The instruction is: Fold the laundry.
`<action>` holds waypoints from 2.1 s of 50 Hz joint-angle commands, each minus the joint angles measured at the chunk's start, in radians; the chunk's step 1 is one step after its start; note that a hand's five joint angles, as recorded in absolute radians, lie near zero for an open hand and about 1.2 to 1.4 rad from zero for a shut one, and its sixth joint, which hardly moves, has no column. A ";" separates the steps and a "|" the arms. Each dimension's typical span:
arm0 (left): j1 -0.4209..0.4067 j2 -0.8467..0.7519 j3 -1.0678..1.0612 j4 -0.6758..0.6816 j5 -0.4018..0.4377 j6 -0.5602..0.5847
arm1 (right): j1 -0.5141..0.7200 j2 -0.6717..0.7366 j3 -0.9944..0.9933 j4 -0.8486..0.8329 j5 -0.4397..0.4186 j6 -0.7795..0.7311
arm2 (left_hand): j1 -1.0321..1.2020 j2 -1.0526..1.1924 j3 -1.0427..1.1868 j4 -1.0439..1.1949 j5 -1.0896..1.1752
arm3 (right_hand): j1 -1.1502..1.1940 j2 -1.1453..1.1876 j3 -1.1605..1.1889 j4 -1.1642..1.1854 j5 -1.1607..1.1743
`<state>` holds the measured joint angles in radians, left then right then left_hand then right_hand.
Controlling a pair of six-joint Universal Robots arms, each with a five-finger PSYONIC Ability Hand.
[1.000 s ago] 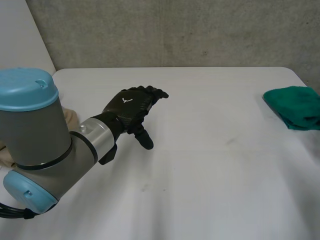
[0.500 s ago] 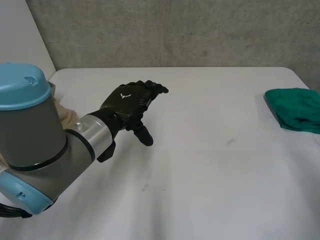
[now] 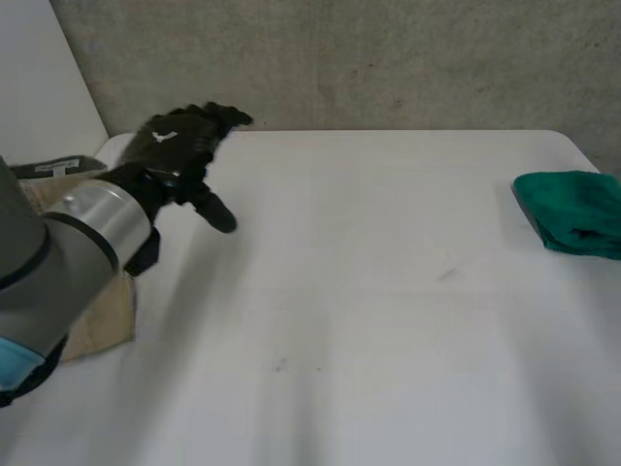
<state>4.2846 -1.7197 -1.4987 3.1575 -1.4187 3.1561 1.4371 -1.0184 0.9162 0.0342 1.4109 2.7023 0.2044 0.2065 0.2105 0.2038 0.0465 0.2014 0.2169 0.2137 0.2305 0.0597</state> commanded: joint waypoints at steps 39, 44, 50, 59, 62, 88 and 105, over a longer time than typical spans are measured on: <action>0.249 -0.390 0.150 0.185 -0.399 0.682 | 0.626 -0.262 0.797 -0.255 -0.144 0.063 | 1.192 1.190 1.186 1.192 1.175 | -0.027 -0.042 -0.039 -0.056 -0.060; 0.016 -0.292 0.100 0.182 -0.394 0.521 | 0.572 -0.273 0.785 -0.255 -0.133 0.070 | 1.192 1.190 1.186 1.192 1.175 | -0.027 -0.042 -0.039 -0.056 -0.060; -0.247 -0.279 0.058 0.162 -0.372 0.268 | 0.525 -0.273 0.765 -0.254 -0.075 0.070 | 1.192 1.190 1.186 1.192 1.175 | -0.027 -0.042 -0.039 -0.056 -0.060; -0.462 -0.298 0.022 0.098 -0.263 0.166 | 0.505 -0.272 0.751 -0.247 -0.046 0.068 | -0.012 -0.014 -0.018 -0.011 -0.029 | -0.027 -0.042 -0.039 -0.056 -0.060; -0.457 -0.284 0.037 0.075 -0.262 0.189 | 0.505 -0.272 0.748 -0.247 -0.047 0.067 | -0.030 -0.032 -0.036 -0.029 -0.047 | -0.027 -0.042 -0.039 -0.056 -0.060; 0.020 -0.209 -0.001 -0.048 -0.226 0.234 | 0.671 -0.121 0.337 0.226 -0.032 0.017 | 0.027 0.024 0.020 0.027 0.010 | -0.027 -0.042 -0.039 -0.056 -0.060; -0.094 0.137 -0.414 -0.143 -0.218 0.116 | 0.605 -0.316 0.769 0.174 -0.102 -0.200 | 0.517 0.515 0.511 0.518 0.500 | 0.491 0.475 0.479 0.462 0.458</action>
<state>4.2571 -1.6637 -1.7953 3.0050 -1.6373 3.2652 2.0856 -1.2328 1.5348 0.2218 1.3451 2.5811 0.5987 0.5835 0.5829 0.5856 0.4096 0.4425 0.5159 0.5138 0.5148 0.3170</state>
